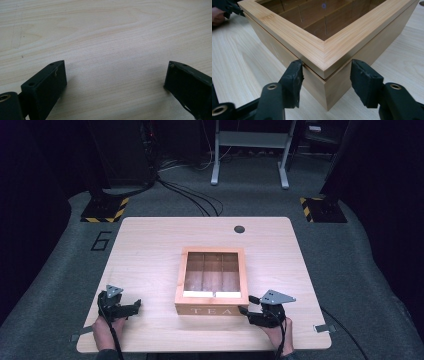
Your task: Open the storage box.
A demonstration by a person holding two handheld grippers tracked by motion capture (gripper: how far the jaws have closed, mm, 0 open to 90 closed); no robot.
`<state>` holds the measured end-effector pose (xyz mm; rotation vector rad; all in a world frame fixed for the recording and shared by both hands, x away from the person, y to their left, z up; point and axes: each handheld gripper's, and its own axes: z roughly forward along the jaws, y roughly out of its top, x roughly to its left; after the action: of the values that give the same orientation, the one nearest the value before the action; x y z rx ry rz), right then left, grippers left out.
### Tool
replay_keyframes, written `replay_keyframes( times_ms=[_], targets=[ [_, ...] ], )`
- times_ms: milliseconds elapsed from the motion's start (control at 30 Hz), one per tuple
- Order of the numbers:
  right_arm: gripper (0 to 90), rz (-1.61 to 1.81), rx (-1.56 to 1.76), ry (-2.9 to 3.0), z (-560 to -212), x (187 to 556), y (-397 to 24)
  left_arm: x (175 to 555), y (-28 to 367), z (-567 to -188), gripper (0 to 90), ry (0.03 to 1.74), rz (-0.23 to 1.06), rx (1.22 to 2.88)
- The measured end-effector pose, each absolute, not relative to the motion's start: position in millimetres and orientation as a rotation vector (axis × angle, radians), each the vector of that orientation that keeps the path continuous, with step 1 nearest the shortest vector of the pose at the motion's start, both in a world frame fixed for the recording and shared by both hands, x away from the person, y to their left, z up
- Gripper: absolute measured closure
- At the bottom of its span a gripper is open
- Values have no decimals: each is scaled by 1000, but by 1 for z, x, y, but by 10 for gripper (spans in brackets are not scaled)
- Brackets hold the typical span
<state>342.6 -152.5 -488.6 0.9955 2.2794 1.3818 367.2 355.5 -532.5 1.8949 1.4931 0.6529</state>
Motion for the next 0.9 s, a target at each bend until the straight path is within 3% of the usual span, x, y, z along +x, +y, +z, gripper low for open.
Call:
replay_keyframes(
  times_ms=[900],
  targets=[
    [515,1393,930,2215,-478,344,-148,367,355,-532,40,1492,655,1896]
  ],
)
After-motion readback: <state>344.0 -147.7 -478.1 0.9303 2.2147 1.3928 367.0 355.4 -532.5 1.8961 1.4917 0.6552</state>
